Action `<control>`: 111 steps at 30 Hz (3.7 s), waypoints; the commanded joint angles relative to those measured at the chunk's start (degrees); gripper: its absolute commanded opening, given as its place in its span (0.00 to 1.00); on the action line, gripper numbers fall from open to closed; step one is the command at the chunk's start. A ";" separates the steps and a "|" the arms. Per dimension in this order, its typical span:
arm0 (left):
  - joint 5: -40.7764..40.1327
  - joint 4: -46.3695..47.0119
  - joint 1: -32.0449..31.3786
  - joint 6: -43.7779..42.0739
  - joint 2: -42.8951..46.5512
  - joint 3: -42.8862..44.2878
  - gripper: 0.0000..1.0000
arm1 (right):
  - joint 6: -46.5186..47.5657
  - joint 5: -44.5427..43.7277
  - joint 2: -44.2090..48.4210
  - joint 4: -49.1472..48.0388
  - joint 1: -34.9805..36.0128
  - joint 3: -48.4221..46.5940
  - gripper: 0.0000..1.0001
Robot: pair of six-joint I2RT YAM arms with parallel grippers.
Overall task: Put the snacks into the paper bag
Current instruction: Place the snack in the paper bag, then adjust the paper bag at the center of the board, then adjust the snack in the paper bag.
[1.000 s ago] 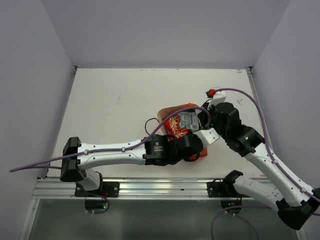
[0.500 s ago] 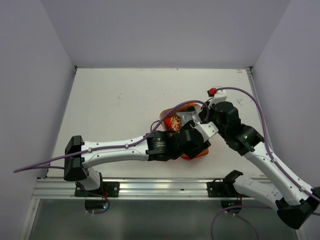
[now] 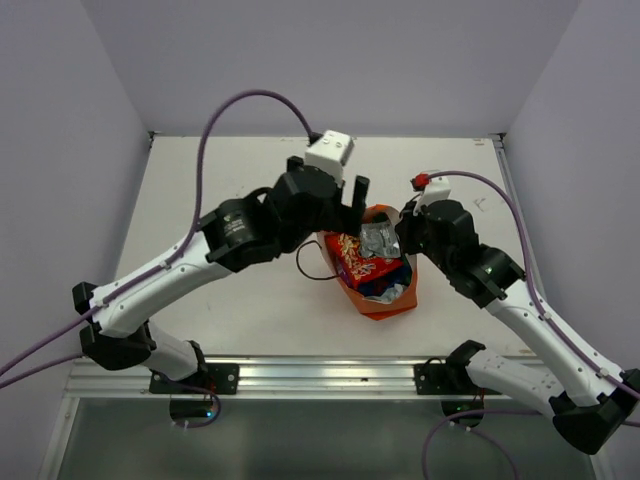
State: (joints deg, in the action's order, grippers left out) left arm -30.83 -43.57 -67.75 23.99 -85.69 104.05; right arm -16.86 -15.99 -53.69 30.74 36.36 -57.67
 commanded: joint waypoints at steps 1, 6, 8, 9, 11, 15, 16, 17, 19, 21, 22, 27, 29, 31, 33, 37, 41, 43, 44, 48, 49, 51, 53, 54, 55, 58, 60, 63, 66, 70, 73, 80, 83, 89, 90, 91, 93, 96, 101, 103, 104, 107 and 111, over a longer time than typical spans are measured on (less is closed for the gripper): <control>-1.34 -11.00 8.30 10.02 2.80 -0.16 0.93 | 0.16 -0.97 -0.19 -0.07 0.12 -2.80 0.00; 3.75 -13.30 13.86 12.40 4.74 -7.36 0.92 | 0.25 -0.45 -0.19 -0.51 0.03 -2.80 0.00; 6.90 -11.72 15.80 12.66 5.36 -11.91 0.92 | 0.25 -0.18 -0.36 -0.94 0.03 -2.63 0.00; 8.31 -9.54 16.67 12.75 5.79 -13.51 0.92 | 0.25 -0.01 -0.27 -1.03 0.03 -2.54 0.00; 11.91 -5.93 17.64 12.84 5.71 -17.28 0.91 | 0.34 0.17 -0.45 -1.30 0.03 -2.45 0.00; 17.28 -0.22 17.91 13.10 4.49 -20.99 0.85 | 0.43 0.61 -0.62 -1.30 0.03 -2.27 0.00; 18.25 0.67 17.91 13.45 4.22 -21.25 0.83 | 0.43 0.61 -0.54 -1.30 0.03 -2.18 0.00; 20.35 1.46 17.91 13.63 3.87 -21.78 0.81 | 0.43 0.61 -0.36 -1.30 0.03 -2.10 0.00; 22.38 4.28 17.91 13.89 3.25 -22.40 0.75 | 0.34 0.52 -0.27 -1.39 0.03 -1.66 0.00; 24.32 5.94 17.82 14.16 2.81 -23.36 0.66 | 0.16 0.78 -0.18 -1.56 0.03 -1.31 0.00; 24.76 6.04 17.82 14.24 2.46 -23.71 0.60 | 0.08 0.78 -0.01 -1.56 0.03 -1.13 0.00; 27.48 5.52 17.82 14.42 1.75 -23.37 0.21 | -0.45 2.19 -0.53 -2.26 0.03 -0.95 0.00; 28.02 3.59 17.82 13.20 1.58 -18.91 0.03 | -0.45 2.80 -0.97 -2.09 0.03 -1.91 0.00; 27.58 -1.32 17.82 11.01 0.88 -10.59 0.00 | -0.28 4.21 -1.59 -1.48 0.03 -3.14 0.00; 26.35 -5.72 17.74 9.77 0.00 -4.67 0.00 | -0.45 6.22 -2.55 0.54 0.11 -6.39 0.00; 26.00 -8.73 17.65 6.79 -1.50 4.93 0.00 | -1.42 7.81 -4.57 2.74 0.11 -10.79 0.01; 27.20 -11.17 22.64 4.41 -6.22 2.04 0.00 | -2.03 2.89 -12.47 8.94 0.03 -13.67 0.00; 25.57 -11.10 24.68 3.18 -7.12 -0.23 0.00 | -3.08 5.60 -13.54 9.69 0.03 -15.01 0.00; 23.73 -10.14 24.68 2.65 -7.21 -1.38 0.00 | -3.70 6.92 -13.02 6.56 0.03 -13.19 0.00; 23.62 -8.64 28.27 1.33 -7.39 -4.55 0.00 | -4.15 4.13 -13.71 6.26 0.12 -12.90 0.00; 23.88 -8.55 28.98 1.32 -7.56 -4.73 0.00 | -4.06 3.78 -14.33 6.61 0.12 -13.17 0.00; 25.02 -8.81 30.04 0.80 -8.00 -3.68 0.00 | -3.88 4.38 -15.73 7.49 0.11 -13.96 0.00; 26.60 -8.11 30.04 0.54 -8.00 -2.63 0.00 | -3.88 4.47 -15.83 7.05 0.03 -14.05 0.00; 27.05 -8.11 30.04 0.19 -8.00 -2.36 0.04 | -3.88 4.56 -15.83 6.96 0.11 -14.14 0.00; 27.75 -8.37 29.95 0.09 -8.18 -1.32 0.07 | -3.88 4.56 -15.74 6.96 0.03 -14.22 0.00; 29.85 -8.99 29.87 0.01 -7.48 0.79 0.33 | -3.79 4.39 -15.57 6.79 0.03 -14.40 0.00; 30.57 -8.37 29.78 0.44 -5.63 2.81 0.44 | -3.79 4.39 -15.57 6.52 0.03 -14.31 0.00; 28.73 -8.37 29.78 1.84 -2.91 5.72 0.57 | -3.53 4.91 -15.48 5.74 0.03 -13.88 0.01; 23.20 -5.66 29.86 3.51 1.30 6.52 0.64 | -3.53 5.53 -14.34 4.07 0.03 -13.00 0.02; 19.05 0.23 29.78 3.96 6.32 2.66 0.64 | -3.53 5.35 -13.72 3.71 0.03 -12.64 0.02; 21.86 3.31 27.50 5.01 6.77 -0.42 0.49 | -3.27 6.14 -13.02 2.92 0.12 -11.86 0.02; 23.88 7.18 17.30 7.30 -0.25 -7.28 0.40 | -3.62 6.94 -11.96 1.25 0.12 -10.89 0.02; 24.24 7.80 16.25 7.65 -3.15 -8.77 0.36 | -3.44 6.94 -11.61 1.16 0.03 -10.36 0.02; 24.68 8.50 15.36 8.09 -7.21 -12.20 0.34 | -3.00 5.97 -10.65 0.90 0.03 -8.95 0.02; 24.68 8.76 15.36 8.35 -7.65 -13.68 0.34 | -3.09 5.88 -10.56 0.72 0.11 -8.69 0.02; 24.68 9.46 15.36 8.53 -8.26 -14.66 0.34 | -3.09 5.79 -10.38 0.55 0.12 -8.43 0.02; 25.46 9.82 15.36 9.06 -9.14 -16.41 0.34 | -3.09 5.79 -10.29 0.46 0.03 -8.25 0.02; 26.08 11.49 14.57 9.23 -10.90 -18.61 0.34 | -3.18 5.09 -10.12 -0.07 0.03 -7.81 0.02; 26.26 10.79 13.26 9.32 -13.89 -19.67 0.33 | -3.70 4.30 -9.85 -1.03 0.03 -6.76 0.02; 25.65 11.22 13.17 9.32 -13.37 -19.68 0.32 | -3.79 3.86 -9.76 -1.21 0.03 -6.32 0.02; 24.69 11.14 13.17 9.15 -12.93 -19.24 0.32 | -3.70 3.69 -9.68 -1.04 0.03 -6.23 0.02; 22.75 11.31 13.17 7.92 -11.00 -16.26 0.32 | -3.18 2.98 -9.59 -0.77 0.03 -6.40 0.02; 19.85 12.02 13.17 5.38 -7.66 -12.22 0.35 | -2.74 2.72 -9.50 -0.68 0.03 -6.67 0.02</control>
State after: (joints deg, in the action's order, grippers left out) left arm -7.75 -30.20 -54.19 31.66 -97.12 87.68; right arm -20.32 -11.22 -64.47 32.03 36.47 -64.25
